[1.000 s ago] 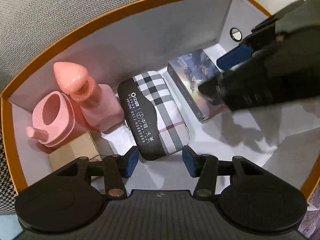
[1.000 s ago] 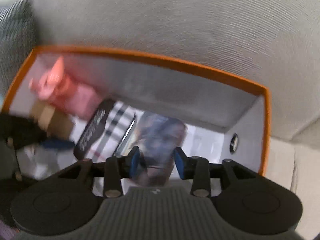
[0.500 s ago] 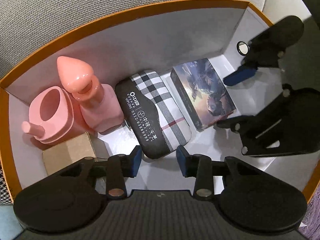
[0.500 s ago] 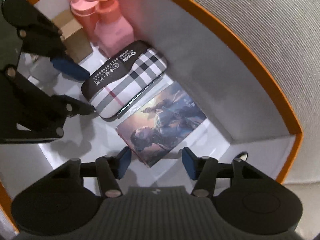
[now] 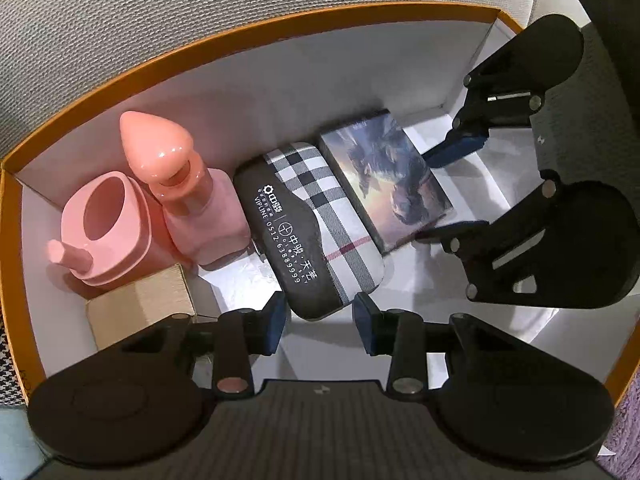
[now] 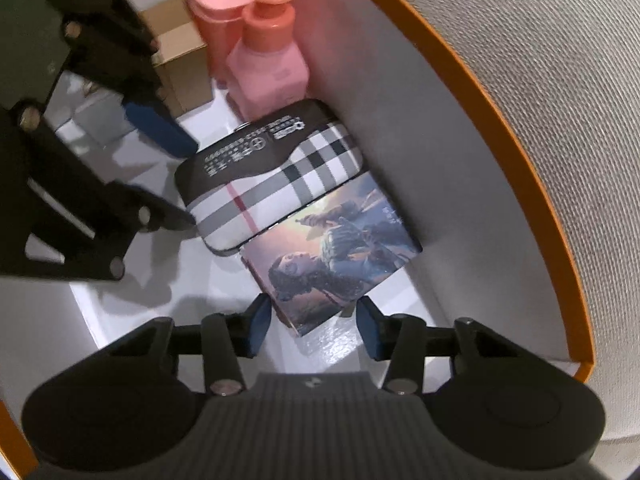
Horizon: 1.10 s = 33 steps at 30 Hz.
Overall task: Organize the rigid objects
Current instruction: 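Withdraw both open tools from the orange box, then grasp the blue tin with the left tool while the right tool grasps the CLEAR bottle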
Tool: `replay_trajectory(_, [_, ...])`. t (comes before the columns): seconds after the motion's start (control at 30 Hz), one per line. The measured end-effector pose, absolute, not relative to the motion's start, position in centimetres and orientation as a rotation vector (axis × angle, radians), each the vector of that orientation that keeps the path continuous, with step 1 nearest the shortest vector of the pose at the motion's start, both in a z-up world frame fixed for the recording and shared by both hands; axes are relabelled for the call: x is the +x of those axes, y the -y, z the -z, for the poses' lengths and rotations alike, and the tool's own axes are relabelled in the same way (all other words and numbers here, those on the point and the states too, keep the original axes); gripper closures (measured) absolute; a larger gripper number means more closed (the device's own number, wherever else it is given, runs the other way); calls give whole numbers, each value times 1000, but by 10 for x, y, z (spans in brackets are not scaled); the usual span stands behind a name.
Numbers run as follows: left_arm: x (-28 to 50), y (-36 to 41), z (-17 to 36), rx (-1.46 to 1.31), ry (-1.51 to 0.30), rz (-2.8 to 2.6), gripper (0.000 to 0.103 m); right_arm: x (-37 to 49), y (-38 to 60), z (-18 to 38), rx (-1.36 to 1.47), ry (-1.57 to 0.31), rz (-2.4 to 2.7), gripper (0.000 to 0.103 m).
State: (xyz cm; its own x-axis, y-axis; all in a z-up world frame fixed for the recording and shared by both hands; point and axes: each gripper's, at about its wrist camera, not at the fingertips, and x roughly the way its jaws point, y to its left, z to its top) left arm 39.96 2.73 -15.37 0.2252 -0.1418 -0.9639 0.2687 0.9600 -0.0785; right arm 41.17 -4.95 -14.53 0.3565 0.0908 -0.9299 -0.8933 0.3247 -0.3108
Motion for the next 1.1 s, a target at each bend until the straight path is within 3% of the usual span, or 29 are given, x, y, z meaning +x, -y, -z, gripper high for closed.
replay_trajectory(0.17, [393,-25,149,128,-1294,246,51,401,48,149,-1055,-952,-795,54])
replay_trajectory(0.33, [371,-28,117,87,-1157,222,51,383,58,134,-984,-925,-786,53])
replay_trajectory(0.63, [275,-28,44,-12,-789,209,51,316,106,77,-528,-759,-718,53])
replay_trajectory(0.73, [249,-31,34,-69,-741,233,47,293,118,72,-448,-685,-720,52])
replay_trajectory(0.8, [231,-34,28,-106,-714,230,38,273,125,66,-415,-622,-712,45])
replay_trajectory(0.97, [185,-37,25,-109,-653,160,37,216,147,66,-314,-488,-709,44])
replay_trajectory(1.1, [155,-41,39,-159,-686,128,37,176,159,81,-230,-484,-668,44])
